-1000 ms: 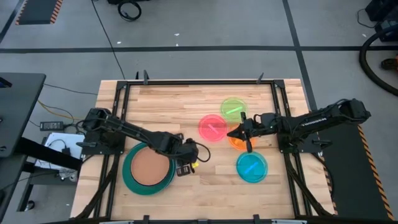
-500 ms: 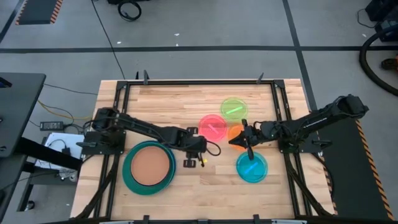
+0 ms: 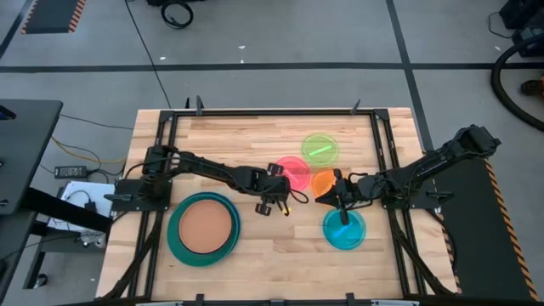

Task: Stack plastic plates
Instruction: Stack the pink plate on top of the orange plate

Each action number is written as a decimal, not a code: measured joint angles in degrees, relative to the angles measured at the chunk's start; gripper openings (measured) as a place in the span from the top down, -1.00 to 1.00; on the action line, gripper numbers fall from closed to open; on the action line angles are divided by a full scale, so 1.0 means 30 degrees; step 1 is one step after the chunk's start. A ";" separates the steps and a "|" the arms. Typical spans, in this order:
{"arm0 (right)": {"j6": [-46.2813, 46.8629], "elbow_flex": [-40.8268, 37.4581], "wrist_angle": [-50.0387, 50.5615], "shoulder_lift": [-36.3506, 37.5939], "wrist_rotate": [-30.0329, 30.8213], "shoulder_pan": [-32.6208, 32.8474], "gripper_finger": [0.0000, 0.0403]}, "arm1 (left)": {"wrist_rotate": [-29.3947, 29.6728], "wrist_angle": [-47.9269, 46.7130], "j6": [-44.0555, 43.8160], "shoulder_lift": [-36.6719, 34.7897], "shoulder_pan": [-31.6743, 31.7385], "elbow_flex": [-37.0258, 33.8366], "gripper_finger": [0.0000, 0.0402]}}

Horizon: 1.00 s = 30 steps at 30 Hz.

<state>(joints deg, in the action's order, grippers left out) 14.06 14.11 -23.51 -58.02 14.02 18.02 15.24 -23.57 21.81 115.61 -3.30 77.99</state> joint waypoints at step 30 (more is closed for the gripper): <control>0.0308 0.0000 0.0155 0.0000 0.1319 0.1013 0.94 | -0.2434 -0.0346 0.4676 0.1066 0.1637 0.0037 0.92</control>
<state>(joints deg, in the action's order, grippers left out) 14.98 14.11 -23.05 -58.02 17.98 21.06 7.94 -24.61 35.83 118.80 1.61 78.11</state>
